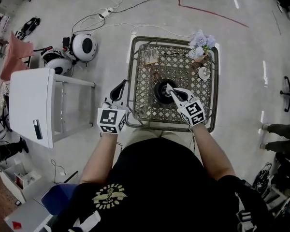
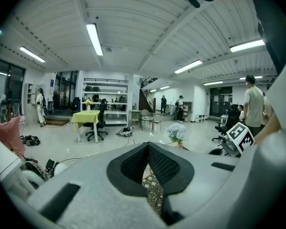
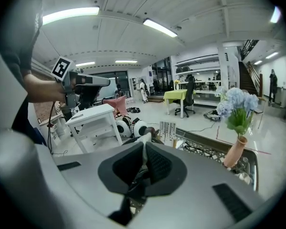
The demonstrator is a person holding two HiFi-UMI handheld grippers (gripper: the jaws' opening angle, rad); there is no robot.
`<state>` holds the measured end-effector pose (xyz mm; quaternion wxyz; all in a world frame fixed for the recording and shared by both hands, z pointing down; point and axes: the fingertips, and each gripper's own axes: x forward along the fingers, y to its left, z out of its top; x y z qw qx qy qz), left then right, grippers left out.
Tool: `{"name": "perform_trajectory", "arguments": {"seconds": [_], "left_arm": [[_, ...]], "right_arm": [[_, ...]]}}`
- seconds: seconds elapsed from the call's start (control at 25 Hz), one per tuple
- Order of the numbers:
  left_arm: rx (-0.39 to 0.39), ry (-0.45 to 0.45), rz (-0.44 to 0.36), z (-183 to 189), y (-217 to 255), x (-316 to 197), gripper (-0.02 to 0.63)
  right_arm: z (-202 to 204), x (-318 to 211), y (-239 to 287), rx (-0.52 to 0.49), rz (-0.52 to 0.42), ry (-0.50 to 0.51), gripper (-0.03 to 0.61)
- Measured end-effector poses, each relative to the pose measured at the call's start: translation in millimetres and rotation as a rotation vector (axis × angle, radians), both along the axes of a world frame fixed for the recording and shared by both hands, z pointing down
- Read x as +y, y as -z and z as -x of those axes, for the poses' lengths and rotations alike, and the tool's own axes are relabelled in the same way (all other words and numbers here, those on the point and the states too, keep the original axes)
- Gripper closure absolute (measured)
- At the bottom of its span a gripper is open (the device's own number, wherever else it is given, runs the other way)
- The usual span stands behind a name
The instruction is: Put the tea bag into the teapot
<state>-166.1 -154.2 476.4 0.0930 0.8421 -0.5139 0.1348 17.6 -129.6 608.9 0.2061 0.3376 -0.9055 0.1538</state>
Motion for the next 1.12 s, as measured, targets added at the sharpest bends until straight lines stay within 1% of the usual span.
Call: {"name": "perform_trajectory", "arguments": {"seconds": [0.16, 0.44, 0.52, 0.56, 0.6, 0.64, 0.92, 1.12], "left_arm": [[-0.005, 0.005, 0.003, 3, 0, -4, 0.618], [-0.011, 0.006, -0.004, 6, 1, -8, 0.618], [-0.010, 0.006, -0.003, 7, 2, -9, 0.618], [-0.010, 0.006, -0.003, 6, 2, -10, 0.618], [-0.009, 0.005, -0.002, 6, 3, -10, 0.618], [-0.009, 0.004, -0.003, 5, 4, -11, 0.618], [-0.010, -0.001, -0.014, 3, 10, -11, 0.618], [-0.013, -0.010, -0.019, -3, 13, -10, 0.618]], "right_arm": [[1, 0, -5, 0.007, 0.014, 0.003, 0.563], [12, 5, -10, 0.013, 0.023, 0.054, 0.558], [12, 5, -10, 0.010, 0.026, 0.052, 0.527], [12, 4, -10, 0.008, 0.029, 0.051, 0.493], [12, 4, -9, 0.005, 0.030, 0.050, 0.475], [12, 4, -8, 0.003, 0.030, 0.050, 0.468], [10, 0, -1, -0.009, 0.017, 0.030, 0.436], [6, -5, 6, -0.033, 0.005, 0.002, 0.436]]}}
